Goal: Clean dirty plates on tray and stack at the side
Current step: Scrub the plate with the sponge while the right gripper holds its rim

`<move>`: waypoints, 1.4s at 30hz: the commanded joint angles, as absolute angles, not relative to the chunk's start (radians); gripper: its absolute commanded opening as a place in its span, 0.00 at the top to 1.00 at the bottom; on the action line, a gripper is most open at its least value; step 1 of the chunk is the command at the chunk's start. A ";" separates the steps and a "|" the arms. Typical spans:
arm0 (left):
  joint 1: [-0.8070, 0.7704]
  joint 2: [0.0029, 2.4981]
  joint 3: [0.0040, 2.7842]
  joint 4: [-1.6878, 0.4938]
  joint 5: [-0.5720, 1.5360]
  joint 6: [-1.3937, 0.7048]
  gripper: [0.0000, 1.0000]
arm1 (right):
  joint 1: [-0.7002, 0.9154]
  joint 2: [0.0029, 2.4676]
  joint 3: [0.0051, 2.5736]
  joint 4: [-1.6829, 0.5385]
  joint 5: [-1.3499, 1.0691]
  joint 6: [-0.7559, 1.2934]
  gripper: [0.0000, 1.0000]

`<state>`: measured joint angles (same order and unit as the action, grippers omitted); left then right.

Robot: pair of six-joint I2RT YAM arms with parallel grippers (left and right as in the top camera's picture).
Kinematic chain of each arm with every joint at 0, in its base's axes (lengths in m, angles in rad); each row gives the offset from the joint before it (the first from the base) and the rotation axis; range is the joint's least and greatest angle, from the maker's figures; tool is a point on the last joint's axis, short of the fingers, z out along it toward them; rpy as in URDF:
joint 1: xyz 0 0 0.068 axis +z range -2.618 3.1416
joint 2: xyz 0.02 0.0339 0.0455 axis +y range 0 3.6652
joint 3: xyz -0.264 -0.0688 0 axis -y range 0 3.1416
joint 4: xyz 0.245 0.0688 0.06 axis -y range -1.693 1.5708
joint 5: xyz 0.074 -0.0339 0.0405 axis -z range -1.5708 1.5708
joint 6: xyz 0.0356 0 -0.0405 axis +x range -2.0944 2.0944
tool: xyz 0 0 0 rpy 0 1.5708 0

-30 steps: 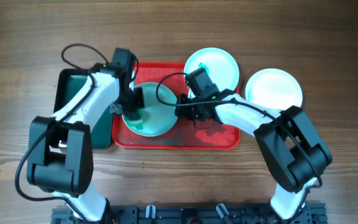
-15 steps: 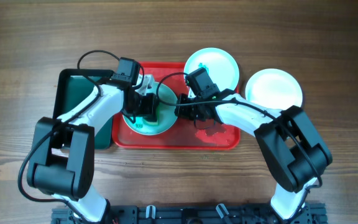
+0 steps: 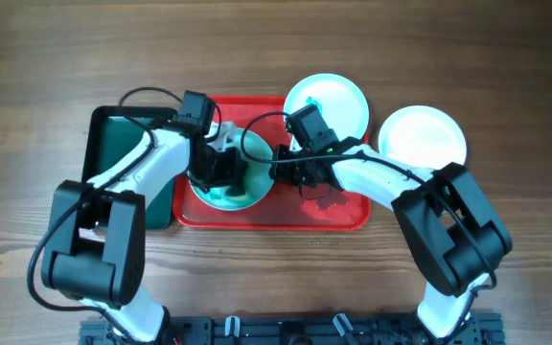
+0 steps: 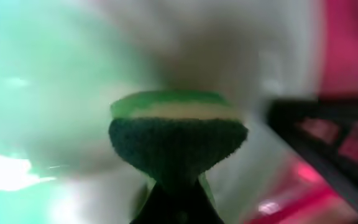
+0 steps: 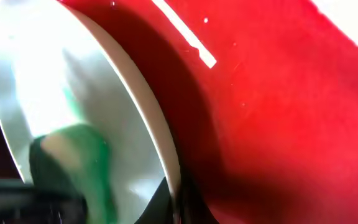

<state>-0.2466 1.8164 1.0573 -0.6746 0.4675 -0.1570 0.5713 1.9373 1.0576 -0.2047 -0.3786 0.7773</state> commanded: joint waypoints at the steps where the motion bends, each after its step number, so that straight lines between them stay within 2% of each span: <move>1: -0.250 1.829 1.051 -0.575 0.660 -0.116 0.96 | 0.567 1.954 1.073 -0.205 -0.395 0.777 0.96; 5: -0.251 1.829 1.051 -0.424 0.413 -0.360 0.96 | 0.567 1.954 1.073 -0.210 -0.395 0.777 0.96; 9: -0.251 1.829 1.051 -0.482 0.065 -0.432 0.96 | 0.567 1.954 1.073 -0.210 -0.395 0.777 0.96; 17: -0.251 1.829 1.051 -0.705 -0.126 -0.457 0.96 | 0.567 1.954 1.073 -0.210 -0.395 0.778 0.96; 20: -0.251 1.829 1.051 -0.746 -0.124 -0.456 0.96 | 0.567 1.954 1.073 -0.210 -0.395 0.777 0.96; 21: -0.254 1.829 1.051 -0.761 -0.081 -0.395 0.96 | 0.567 1.954 1.073 -0.210 -0.395 0.777 0.96; 24: -0.260 1.829 1.051 -0.777 0.313 -0.098 0.96 | 0.567 1.954 1.073 -0.210 -0.395 0.778 0.96; 26: -0.260 1.829 1.051 -0.779 0.525 0.017 0.96 | 0.567 1.954 1.073 -0.210 -0.395 0.777 0.96; 31: -0.260 1.829 1.051 -0.694 0.537 0.040 0.96 | 0.567 1.954 1.073 -0.210 -0.403 0.771 0.96; 33: -0.260 1.829 1.051 -0.666 0.414 0.007 0.96 | 0.567 1.954 1.073 -0.210 -0.406 0.766 0.96; 38: -0.260 1.829 1.051 -0.650 -0.172 -0.233 0.96 | 0.567 1.954 1.073 -0.210 -0.406 0.766 0.96; 42: -0.260 1.829 1.051 -0.631 -0.331 -0.308 0.96 | 0.567 1.954 1.073 -0.209 -0.406 0.766 0.96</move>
<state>-0.2787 1.8053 1.0653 -0.6456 -0.0139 -0.2169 0.5697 1.9377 1.0576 -0.2073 -0.3962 0.7734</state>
